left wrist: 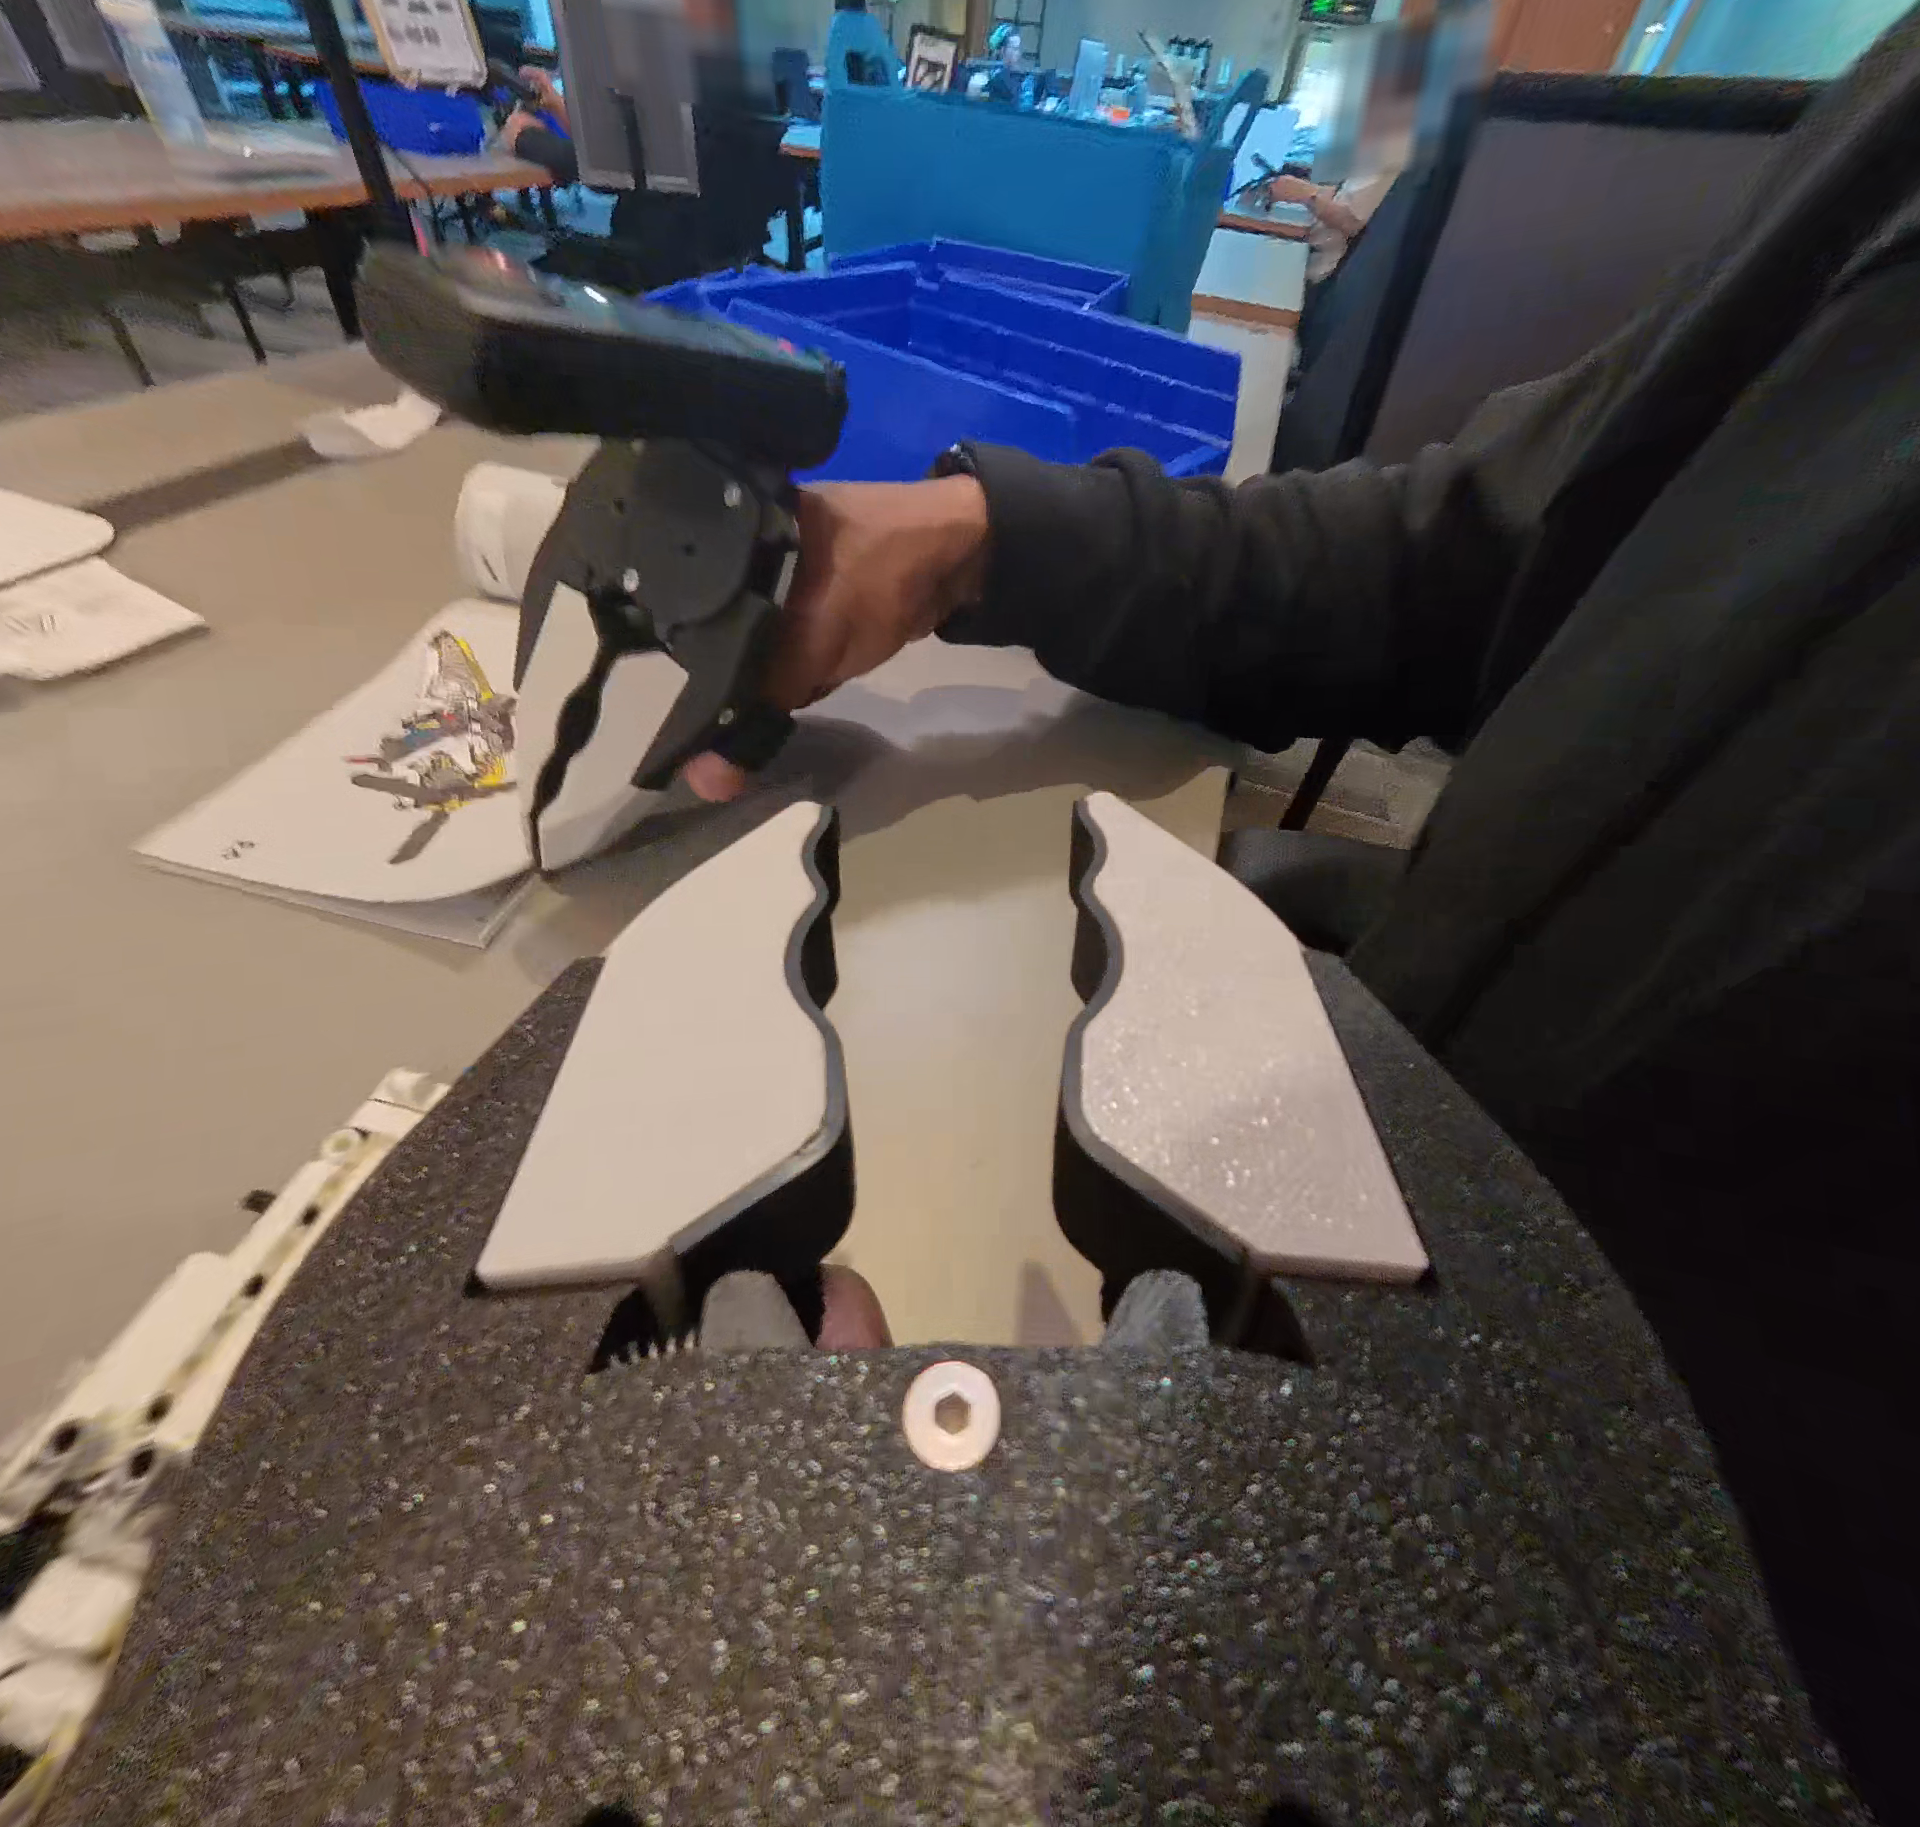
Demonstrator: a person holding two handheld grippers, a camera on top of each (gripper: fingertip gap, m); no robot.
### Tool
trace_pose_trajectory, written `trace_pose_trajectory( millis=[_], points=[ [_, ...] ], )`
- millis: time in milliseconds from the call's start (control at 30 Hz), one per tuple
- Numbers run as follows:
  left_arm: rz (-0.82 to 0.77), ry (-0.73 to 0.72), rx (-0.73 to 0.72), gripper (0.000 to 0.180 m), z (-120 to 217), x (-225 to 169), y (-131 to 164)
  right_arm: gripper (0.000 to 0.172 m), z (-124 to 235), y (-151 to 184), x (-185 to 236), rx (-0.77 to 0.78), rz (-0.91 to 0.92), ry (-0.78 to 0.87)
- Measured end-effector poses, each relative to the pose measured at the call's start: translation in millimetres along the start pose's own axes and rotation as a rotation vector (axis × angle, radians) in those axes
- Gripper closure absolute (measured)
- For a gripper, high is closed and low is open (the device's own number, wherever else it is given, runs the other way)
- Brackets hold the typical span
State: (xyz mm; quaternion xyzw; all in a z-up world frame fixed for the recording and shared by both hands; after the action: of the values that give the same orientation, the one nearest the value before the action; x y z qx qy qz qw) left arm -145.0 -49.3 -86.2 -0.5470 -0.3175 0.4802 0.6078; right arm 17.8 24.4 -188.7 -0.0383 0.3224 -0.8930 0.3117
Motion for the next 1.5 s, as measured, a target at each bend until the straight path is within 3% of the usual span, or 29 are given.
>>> trace_pose_trajectory(
  millis=[267, 733, 867, 967, 1233, 1500],
  points=[
    [0.048, -0.352, 0.211, 0.138, -54.1, 53.0, 29.2, 0.172, 3.6, 2.6, -2.6, -0.051, -0.047, -0.003],
    [0.234, -0.484, 0.357, 0.14, -91.8, 140.0, 35.7, 0.172, 15.4, 11.6, -13.7, -0.156, -0.126, 0.009],
    [0.198, -0.5, 0.389, 0.14, -92.5, 143.7, 37.8, 0.171, 17.6, 12.2, -14.4, -0.159, -0.059, 0.038],
    [0.18, -0.495, 0.407, 0.139, -92.0, 140.9, 42.3, 0.155, 17.6, 7.2, -10.9, -0.158, 0.016, 0.055],
    [0.048, -0.57, 0.571, 0.141, -73.9, 150.8, 69.8, 0.143, 7.2, -11.1, -4.0, -0.139, 0.202, 0.043],
    [0.028, -0.576, 0.587, 0.141, -44.1, 176.7, 72.4, 0.147, -10.6, -15.8, -4.2, -0.076, 0.279, -0.039]
  ],
)
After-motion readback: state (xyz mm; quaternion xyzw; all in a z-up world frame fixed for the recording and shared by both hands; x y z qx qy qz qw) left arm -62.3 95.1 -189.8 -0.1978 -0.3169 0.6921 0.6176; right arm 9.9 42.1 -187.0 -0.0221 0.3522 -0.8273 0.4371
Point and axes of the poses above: each gripper's, where its closed fingertips meet, z back along the fingers, y out of its underside, x = y × z across the jaws, the point moved 3 cm from there along z, back along the fingers, and after that the axes turned 2 degrees about z, right-handed, at the moved point
